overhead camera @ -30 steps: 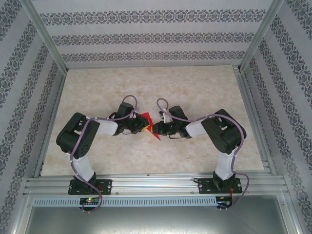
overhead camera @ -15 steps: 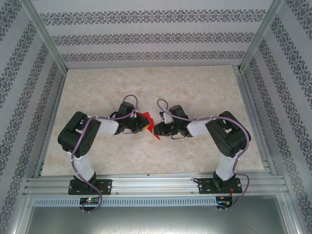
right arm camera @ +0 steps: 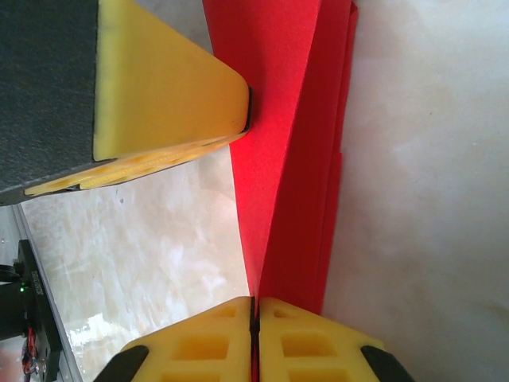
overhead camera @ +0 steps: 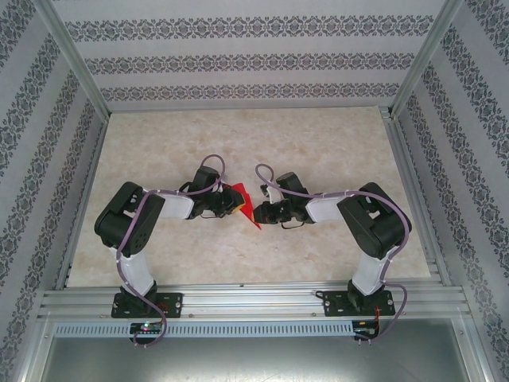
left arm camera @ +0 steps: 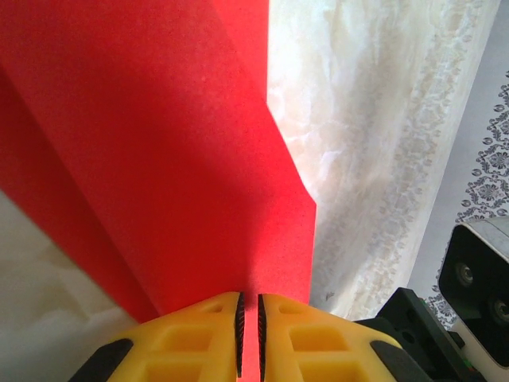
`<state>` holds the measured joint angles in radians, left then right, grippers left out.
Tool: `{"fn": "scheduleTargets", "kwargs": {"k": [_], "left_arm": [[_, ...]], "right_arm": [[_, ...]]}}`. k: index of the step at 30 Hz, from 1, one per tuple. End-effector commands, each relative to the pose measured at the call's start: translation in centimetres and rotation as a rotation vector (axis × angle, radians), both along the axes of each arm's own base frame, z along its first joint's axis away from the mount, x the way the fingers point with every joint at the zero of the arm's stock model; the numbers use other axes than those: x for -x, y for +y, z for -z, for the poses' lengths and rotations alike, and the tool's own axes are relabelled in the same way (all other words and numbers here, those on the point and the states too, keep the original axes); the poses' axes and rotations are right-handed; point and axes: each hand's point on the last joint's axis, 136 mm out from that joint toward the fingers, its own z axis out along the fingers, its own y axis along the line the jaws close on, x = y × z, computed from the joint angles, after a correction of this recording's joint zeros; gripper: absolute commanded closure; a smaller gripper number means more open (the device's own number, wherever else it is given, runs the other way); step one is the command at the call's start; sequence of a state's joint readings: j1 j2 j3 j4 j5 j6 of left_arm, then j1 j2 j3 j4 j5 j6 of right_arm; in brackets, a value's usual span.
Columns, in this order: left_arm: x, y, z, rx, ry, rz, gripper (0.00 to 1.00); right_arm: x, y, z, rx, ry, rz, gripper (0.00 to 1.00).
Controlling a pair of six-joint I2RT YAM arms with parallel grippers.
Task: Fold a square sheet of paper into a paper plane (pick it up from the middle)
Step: Fold the wing for the fifth time at the center of the table.
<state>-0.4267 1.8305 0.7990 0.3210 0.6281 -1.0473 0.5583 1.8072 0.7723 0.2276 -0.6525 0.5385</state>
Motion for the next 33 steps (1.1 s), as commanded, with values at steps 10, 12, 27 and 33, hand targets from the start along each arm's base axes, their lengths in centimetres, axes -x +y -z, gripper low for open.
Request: {"fn": "scheduleTargets", "kwargs": {"k": [10, 12, 27, 33], "left_arm": [[0.4, -0.2, 1.0, -0.042, 0.015, 0.028, 0.84], [0.5, -0.2, 1.3, -0.046, 0.022, 0.028, 0.84], [0.6, 0.0, 2.0, -0.066, 0.05, 0.027, 0.84], [0.6, 0.0, 2.0, -0.071, 0.052, 0.028, 0.84]], "right_arm": [[-0.4, 0.1, 0.8, -0.002, 0.031, -0.013, 0.95], [-0.4, 0.1, 0.5, -0.001, 0.027, -0.013, 0.93], [0.9, -1.3, -0.3, 0.065, -0.02, -0.066, 0.83], [0.9, -1.4, 0.3, 0.072, -0.009, -0.059, 0.91]]}}
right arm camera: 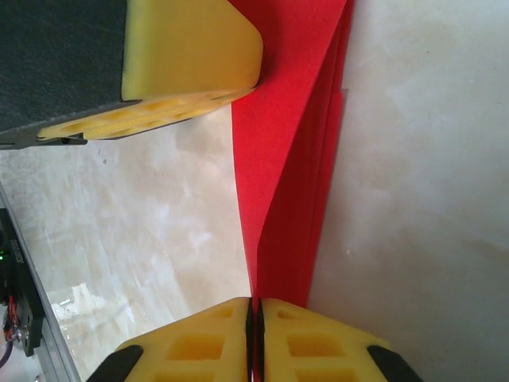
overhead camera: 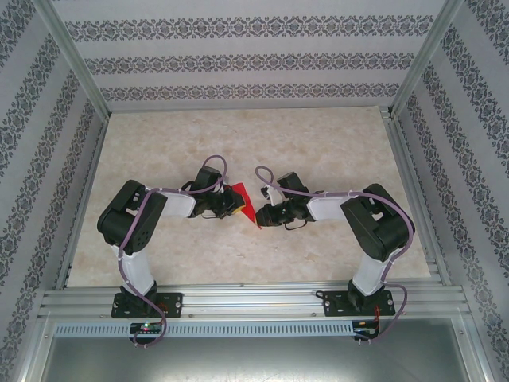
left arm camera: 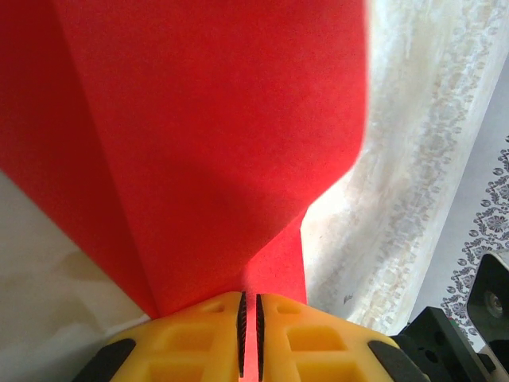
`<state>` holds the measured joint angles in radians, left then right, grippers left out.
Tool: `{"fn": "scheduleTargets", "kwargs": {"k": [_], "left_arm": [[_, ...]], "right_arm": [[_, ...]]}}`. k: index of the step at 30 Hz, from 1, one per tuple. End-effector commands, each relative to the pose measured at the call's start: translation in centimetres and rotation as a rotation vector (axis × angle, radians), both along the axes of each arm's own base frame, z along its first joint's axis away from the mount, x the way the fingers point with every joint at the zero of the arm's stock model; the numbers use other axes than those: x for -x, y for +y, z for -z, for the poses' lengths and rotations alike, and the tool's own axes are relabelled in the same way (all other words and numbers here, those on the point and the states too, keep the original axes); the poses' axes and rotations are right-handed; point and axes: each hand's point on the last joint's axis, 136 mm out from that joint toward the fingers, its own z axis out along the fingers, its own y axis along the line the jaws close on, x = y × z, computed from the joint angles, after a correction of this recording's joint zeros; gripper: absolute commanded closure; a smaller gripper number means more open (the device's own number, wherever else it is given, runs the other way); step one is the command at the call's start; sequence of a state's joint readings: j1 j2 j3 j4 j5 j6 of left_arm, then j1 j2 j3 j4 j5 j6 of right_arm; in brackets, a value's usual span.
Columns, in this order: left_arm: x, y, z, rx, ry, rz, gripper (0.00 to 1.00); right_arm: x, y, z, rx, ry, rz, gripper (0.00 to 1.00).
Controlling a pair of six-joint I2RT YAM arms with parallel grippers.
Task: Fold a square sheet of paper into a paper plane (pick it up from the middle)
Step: Fold the wing for the fifth time at the center of the table.
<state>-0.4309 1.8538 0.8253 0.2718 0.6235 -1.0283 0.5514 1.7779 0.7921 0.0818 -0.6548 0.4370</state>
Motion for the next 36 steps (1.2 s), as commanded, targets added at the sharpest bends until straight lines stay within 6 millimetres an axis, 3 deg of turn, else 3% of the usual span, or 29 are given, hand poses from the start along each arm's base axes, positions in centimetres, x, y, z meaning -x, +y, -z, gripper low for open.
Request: {"fn": "scheduleTargets", "kwargs": {"k": [1, 13, 21, 24, 30, 36], "left_arm": [[0.4, 0.1, 1.2, -0.043, 0.026, 0.015, 0.84], [0.5, 0.1, 1.5, -0.052, 0.034, 0.019, 0.84], [0.6, 0.0, 1.5, -0.051, 0.034, 0.024, 0.84], [0.6, 0.0, 1.5, -0.051, 0.034, 0.026, 0.84], [0.6, 0.0, 1.6, -0.051, 0.04, 0.027, 0.84], [0.7, 0.1, 1.7, -0.056, 0.044, 0.026, 0.84]], "right_arm": [[-0.2, -0.4, 0.3, 0.011, -0.011, 0.0, 0.93], [-0.1, -0.6, 1.3, -0.027, 0.05, 0.009, 0.95], [-0.9, -0.8, -2.2, -0.042, 0.004, 0.04, 0.81], [-1.3, -1.2, -3.4, -0.015, -0.031, 0.064, 0.8], [-1.1, 0.4, -4.0, 0.002, -0.032, 0.025, 0.86], [-0.7, 2.0, -2.2, 0.02, 0.016, -0.012, 0.94]]}}
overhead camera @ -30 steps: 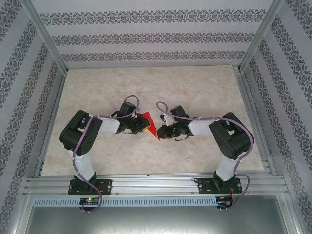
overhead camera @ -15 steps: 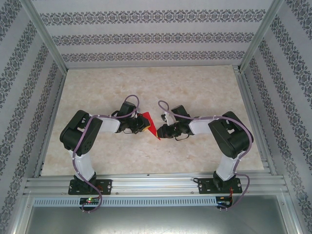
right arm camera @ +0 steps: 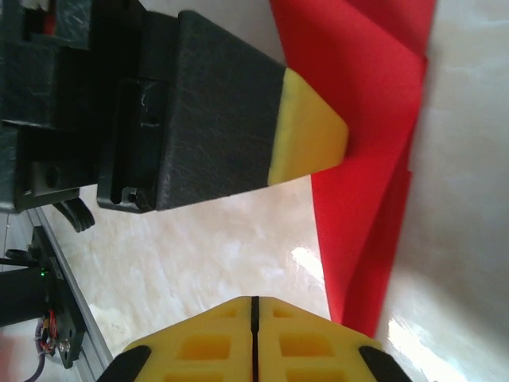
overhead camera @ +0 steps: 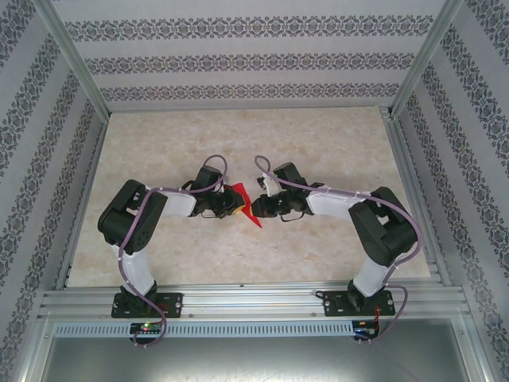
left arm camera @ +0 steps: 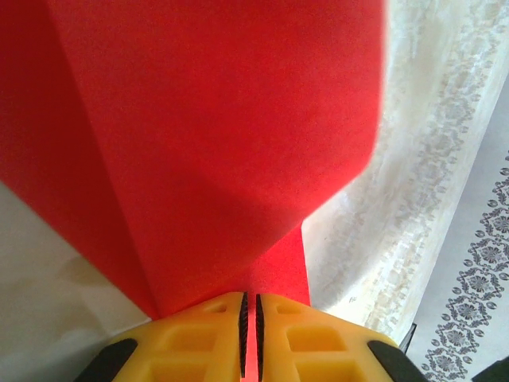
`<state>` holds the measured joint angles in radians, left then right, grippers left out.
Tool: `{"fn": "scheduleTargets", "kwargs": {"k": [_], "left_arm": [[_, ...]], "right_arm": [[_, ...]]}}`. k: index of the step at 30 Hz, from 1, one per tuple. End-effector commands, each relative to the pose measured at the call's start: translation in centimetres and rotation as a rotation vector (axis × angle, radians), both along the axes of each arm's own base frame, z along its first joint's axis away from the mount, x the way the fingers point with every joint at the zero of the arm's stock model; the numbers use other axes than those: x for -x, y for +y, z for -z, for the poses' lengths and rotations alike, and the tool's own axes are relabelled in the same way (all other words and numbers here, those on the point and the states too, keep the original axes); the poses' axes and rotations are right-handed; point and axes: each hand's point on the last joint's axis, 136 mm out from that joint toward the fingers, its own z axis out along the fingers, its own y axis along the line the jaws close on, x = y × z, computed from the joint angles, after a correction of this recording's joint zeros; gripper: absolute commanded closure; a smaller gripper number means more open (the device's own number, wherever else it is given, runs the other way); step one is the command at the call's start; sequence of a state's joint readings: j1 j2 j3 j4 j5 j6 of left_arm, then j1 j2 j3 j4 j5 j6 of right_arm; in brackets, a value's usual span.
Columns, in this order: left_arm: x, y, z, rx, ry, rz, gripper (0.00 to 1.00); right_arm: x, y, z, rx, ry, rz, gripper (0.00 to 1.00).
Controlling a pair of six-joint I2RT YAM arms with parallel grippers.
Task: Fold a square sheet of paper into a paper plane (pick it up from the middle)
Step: Fold the wing for the fifth time at the center of the table.
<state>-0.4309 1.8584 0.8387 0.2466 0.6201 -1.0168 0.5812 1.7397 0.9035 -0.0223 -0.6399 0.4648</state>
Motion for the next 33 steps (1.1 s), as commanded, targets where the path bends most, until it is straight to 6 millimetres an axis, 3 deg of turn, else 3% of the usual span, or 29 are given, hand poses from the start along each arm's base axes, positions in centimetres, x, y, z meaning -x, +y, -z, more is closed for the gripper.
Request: {"fn": "scheduleTargets", "kwargs": {"k": [1, 19, 27, 33], "left_arm": [[0.7, 0.1, 1.6, -0.044, 0.04, 0.019, 0.84], [1.0, 0.3, 2.2, -0.053, 0.055, 0.019, 0.84], [1.1, 0.3, 2.2, -0.054, 0.055, 0.018, 0.84], [1.2, 0.3, 2.3, -0.053, 0.055, 0.02, 0.84]], "right_arm": [[0.5, 0.2, 1.7, 0.041, 0.052, -0.009, 0.95], [0.9, -1.1, 5.2, 0.072, 0.129, 0.01, 0.95], [1.0, -0.8, 1.7, 0.003, 0.095, 0.008, 0.93], [1.4, -1.8, 0.8, 0.005, 0.073, 0.031, 0.88]]}}
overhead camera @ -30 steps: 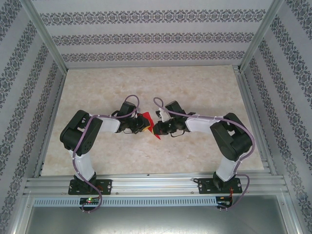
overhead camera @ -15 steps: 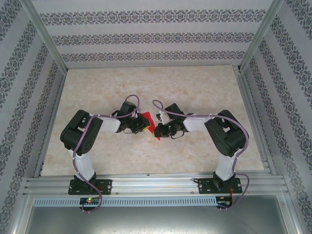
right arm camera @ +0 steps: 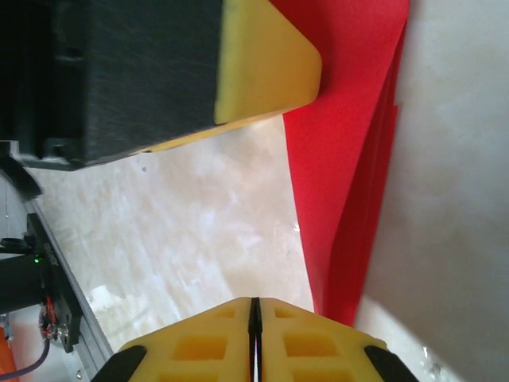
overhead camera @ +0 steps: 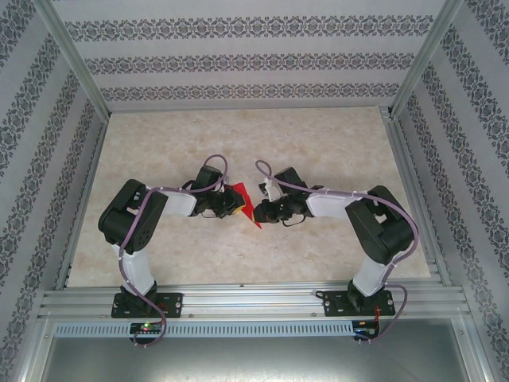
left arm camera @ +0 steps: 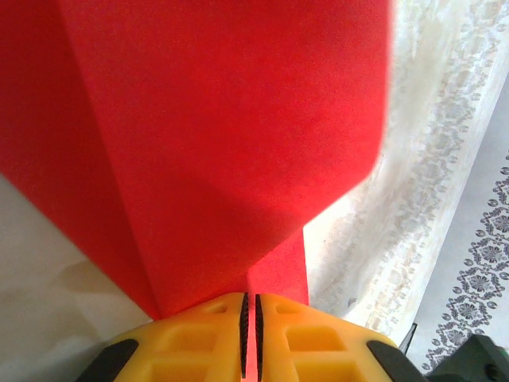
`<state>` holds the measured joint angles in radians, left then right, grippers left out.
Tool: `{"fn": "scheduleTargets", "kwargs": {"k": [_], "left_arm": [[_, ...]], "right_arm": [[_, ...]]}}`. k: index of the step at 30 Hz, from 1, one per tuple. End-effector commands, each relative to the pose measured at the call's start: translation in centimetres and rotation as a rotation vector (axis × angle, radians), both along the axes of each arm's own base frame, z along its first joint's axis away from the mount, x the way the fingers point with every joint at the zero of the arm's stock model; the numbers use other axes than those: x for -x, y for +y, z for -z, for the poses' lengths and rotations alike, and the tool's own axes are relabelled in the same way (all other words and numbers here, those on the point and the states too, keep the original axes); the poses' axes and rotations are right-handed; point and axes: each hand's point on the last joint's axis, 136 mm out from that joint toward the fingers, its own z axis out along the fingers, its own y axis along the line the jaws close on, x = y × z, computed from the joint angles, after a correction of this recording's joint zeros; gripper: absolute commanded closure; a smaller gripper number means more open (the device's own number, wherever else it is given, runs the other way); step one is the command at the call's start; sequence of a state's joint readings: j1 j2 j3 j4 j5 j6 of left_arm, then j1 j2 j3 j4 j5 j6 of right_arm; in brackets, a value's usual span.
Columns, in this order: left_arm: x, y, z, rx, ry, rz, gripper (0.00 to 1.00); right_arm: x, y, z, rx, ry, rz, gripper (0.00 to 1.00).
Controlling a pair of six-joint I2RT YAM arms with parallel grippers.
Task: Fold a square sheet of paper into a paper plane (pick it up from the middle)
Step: Fold the wing for the fifth time at the center of the table.
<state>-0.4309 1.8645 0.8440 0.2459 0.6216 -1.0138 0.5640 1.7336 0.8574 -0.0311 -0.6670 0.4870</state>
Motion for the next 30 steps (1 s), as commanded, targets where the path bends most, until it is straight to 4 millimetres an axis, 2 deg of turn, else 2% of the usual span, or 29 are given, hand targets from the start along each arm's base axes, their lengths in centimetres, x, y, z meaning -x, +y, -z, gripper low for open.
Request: {"fn": "scheduleTargets", "kwargs": {"k": [1, 3, 5, 11, 18, 23, 30], "left_arm": [[1.3, 0.3, 2.2, -0.051, 0.055, 0.017, 0.84], [1.2, 0.4, 2.2, -0.05, 0.055, 0.017, 0.84], [1.3, 0.4, 2.1, -0.05, 0.055, 0.017, 0.84], [1.3, 0.3, 2.0, -0.047, 0.052, 0.019, 0.84], [1.3, 0.3, 2.0, -0.048, 0.051, 0.019, 0.84], [1.4, 0.4, 2.1, -0.049, 0.055, 0.018, 0.84], [1.4, 0.4, 2.2, -0.05, 0.057, 0.016, 0.85]], "right_arm": [[0.3, -0.7, -0.3, 0.001, 0.007, 0.015, 0.87], [0.4, -1.0, 0.3, 0.018, 0.021, 0.027, 0.85], [0.2, -1.4, 0.5, 0.036, 0.011, 0.053, 0.78], [-0.1, -2.0, 0.9, 0.071, -0.005, 0.076, 0.75], [0.2, -1.3, 1.7, 0.059, 0.024, 0.043, 0.84], [0.4, -1.2, 2.1, 0.06, 0.033, 0.027, 0.85], [0.8, -1.1, 2.4, 0.061, 0.037, 0.008, 0.93]]}}
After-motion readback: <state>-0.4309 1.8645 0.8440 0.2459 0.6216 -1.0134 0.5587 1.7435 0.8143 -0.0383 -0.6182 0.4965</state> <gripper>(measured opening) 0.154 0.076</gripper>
